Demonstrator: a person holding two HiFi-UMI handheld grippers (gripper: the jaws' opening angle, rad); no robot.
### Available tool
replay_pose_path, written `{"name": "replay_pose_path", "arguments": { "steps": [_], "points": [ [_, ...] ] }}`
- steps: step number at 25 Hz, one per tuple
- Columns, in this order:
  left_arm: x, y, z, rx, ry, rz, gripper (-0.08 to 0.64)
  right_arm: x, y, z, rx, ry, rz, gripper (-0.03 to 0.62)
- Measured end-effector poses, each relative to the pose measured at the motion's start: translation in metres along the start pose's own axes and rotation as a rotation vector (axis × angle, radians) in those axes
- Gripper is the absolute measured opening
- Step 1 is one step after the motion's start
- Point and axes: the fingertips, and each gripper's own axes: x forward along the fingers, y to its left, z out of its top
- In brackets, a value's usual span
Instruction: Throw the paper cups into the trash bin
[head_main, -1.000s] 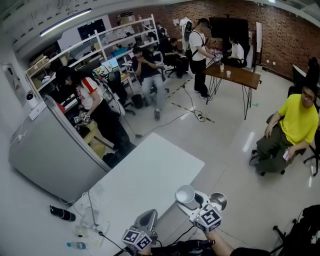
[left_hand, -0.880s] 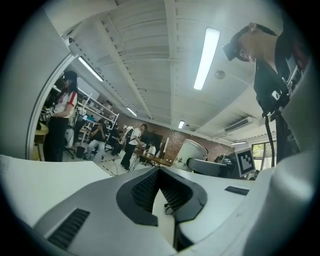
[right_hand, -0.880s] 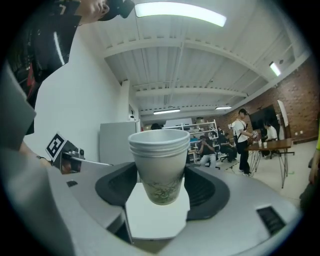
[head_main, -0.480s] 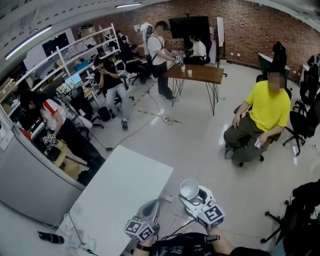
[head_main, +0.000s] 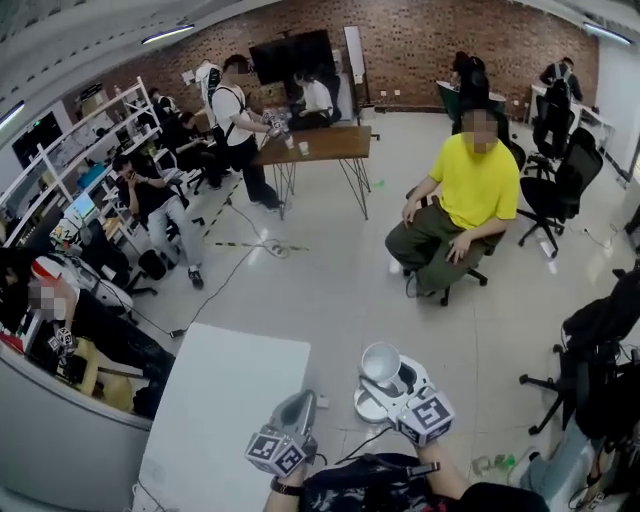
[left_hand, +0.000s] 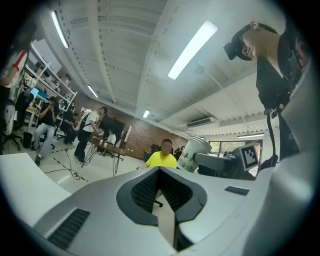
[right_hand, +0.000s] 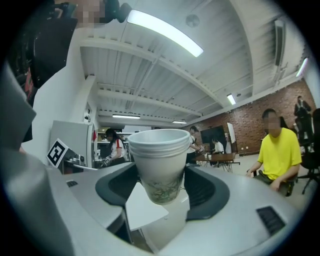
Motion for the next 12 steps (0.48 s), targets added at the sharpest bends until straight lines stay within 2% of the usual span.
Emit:
{"name": "replay_pose_path", "arguments": {
  "steps": [3,12],
  "points": [
    [0.005,0.014,0.001,0.000,0.014,-0.014,0.005,0.006,0.001,-0.002,0.047,0.003,-0.020,0.305],
    [-0.005,0.045,-0.024,-0.068,0.056,0.002,0.005,-0.002,0.003,-0.035,0.057,0.096,-0.082,0.305]
  ]
}}
